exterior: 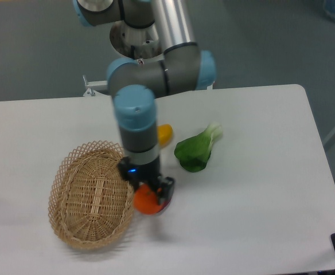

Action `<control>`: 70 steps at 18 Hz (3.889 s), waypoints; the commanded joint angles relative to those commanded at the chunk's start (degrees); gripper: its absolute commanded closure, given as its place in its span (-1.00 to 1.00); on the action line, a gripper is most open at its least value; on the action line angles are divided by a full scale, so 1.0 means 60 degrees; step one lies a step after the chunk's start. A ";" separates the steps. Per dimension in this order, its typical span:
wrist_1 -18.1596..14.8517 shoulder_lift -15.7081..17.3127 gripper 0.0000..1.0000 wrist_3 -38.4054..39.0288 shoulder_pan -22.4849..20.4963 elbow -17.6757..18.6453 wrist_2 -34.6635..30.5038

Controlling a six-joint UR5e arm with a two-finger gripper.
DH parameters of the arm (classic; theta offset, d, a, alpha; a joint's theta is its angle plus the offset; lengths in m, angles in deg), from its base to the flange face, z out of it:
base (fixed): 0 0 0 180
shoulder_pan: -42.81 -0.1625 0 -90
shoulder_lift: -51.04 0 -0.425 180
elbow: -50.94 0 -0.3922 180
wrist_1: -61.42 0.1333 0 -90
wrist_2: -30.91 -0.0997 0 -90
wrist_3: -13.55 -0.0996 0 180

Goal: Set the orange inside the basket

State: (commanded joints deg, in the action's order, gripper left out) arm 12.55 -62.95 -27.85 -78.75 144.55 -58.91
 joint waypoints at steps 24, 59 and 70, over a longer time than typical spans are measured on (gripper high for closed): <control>0.0997 -0.0265 -1.00 0.2447 0.1585 0.0351 -0.1039; -0.0146 0.0468 -1.00 -0.3306 -0.5270 0.0292 -0.0015; -0.0146 0.0468 -1.00 -0.5153 -0.5930 0.0278 0.0000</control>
State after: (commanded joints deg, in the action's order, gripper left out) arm 11.68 -60.14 -58.77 -114.33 146.21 -58.91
